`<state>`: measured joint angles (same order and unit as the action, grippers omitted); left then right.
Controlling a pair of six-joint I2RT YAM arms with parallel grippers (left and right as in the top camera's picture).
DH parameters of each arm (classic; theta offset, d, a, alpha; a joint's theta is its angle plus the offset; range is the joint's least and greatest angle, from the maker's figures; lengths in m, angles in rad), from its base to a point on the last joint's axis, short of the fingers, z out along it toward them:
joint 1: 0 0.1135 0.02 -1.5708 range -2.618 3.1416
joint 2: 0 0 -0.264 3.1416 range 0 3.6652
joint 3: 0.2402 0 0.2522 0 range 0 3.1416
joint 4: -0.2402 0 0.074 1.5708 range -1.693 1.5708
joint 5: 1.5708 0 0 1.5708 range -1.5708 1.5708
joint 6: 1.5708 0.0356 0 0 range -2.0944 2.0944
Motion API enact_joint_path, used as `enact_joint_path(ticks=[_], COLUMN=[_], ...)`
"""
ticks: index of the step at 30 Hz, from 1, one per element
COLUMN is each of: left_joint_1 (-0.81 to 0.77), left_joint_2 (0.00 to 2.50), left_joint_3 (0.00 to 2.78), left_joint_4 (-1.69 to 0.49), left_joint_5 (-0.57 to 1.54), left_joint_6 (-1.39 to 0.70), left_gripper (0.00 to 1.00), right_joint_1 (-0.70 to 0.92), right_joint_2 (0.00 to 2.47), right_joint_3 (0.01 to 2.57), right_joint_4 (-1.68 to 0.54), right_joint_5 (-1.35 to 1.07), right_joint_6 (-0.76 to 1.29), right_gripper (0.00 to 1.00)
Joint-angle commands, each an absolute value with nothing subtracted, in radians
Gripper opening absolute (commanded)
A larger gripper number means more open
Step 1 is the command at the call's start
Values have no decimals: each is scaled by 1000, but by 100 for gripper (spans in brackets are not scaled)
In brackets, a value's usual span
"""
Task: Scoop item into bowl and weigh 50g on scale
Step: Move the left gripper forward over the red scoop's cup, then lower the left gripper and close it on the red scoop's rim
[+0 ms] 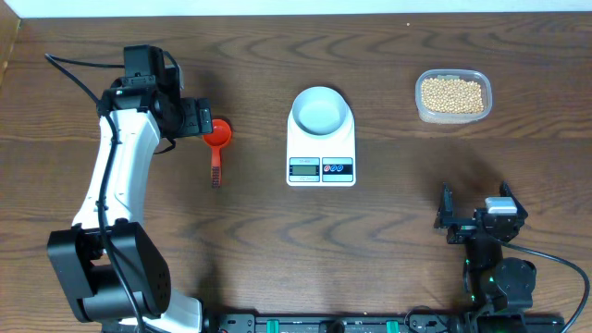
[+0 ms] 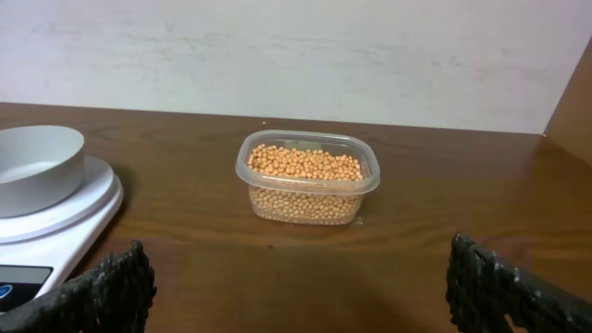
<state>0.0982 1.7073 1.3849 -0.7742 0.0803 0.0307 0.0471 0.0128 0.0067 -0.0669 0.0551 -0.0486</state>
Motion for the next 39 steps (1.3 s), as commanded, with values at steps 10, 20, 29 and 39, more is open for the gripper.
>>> enact_joint_path(ticks=[10,20,29,39], left_joint_1=[101,101,101,101], left_joint_2=[1829,1943,1997,2020], left_joint_3=[1397,1397,1397,1397], left_joint_4=[-765,-715,-694,-686], left_joint_5=[88,88,87,87], left_joint_6=[37,37,37,37], left_gripper=[98,98,98,98], right_joint_1=[39,39,39,39], right_joint_2=[11,11,11,11], right_joint_3=[6,6,6,6], right_joint_4=[-71,-71,-71,-71], right_joint_5=[53,53,53,53], right_joint_6=[-61,-61,-61,-61], right_gripper=[99,99,98,99])
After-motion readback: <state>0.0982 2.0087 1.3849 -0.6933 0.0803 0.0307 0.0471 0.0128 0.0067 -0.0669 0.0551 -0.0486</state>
